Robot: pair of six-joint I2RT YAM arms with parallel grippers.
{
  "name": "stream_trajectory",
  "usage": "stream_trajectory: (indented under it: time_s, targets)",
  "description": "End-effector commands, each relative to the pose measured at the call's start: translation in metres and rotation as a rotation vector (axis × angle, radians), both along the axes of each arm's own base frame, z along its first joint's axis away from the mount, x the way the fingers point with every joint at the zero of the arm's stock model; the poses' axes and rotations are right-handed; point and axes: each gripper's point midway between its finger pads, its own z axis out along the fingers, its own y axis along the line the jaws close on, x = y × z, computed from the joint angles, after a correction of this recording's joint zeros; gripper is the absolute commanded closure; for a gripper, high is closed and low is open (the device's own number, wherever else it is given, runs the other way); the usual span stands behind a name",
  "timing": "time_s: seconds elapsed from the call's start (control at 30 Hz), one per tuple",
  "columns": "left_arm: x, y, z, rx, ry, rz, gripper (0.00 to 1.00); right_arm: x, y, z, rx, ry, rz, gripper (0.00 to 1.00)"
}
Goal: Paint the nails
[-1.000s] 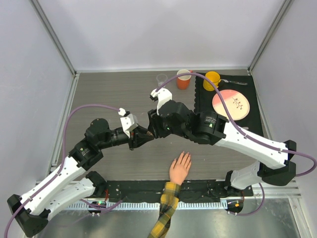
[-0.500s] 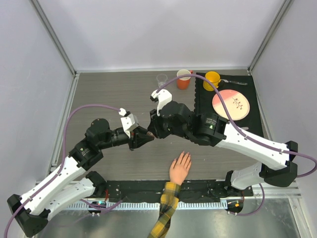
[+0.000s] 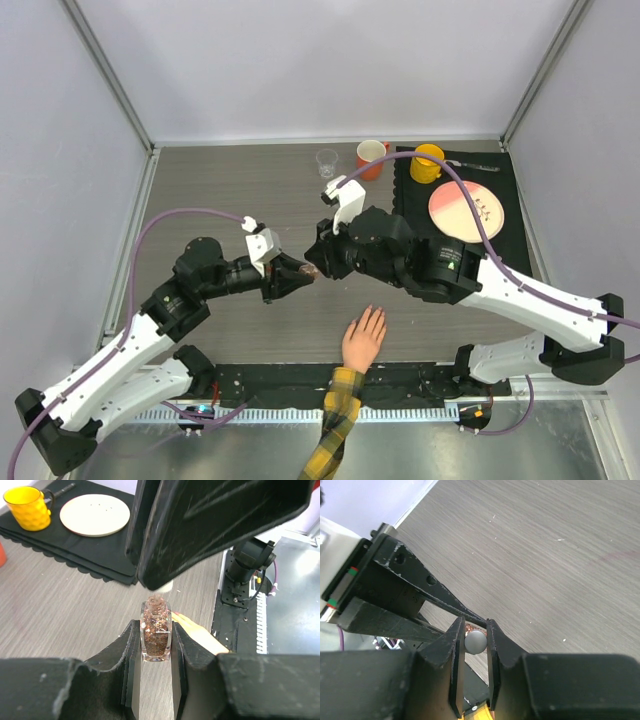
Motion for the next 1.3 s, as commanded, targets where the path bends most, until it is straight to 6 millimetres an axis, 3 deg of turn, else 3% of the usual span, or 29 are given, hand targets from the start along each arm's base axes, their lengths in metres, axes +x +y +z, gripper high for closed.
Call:
stream_trajectory:
  time_s: [0.0, 1.27]
  targets:
    - [-0.003, -0.004, 0.025, -0.045, -0.048, -0.036, 1.0, 0.003, -0.008, 0.016, 0.028, -0.051, -0.015, 0.99]
    - [-0.009, -0.006, 0.024, -0.043, -0.049, -0.074, 1.0, 0.001, -0.007, 0.031, 0.088, -0.066, -0.003, 0.99]
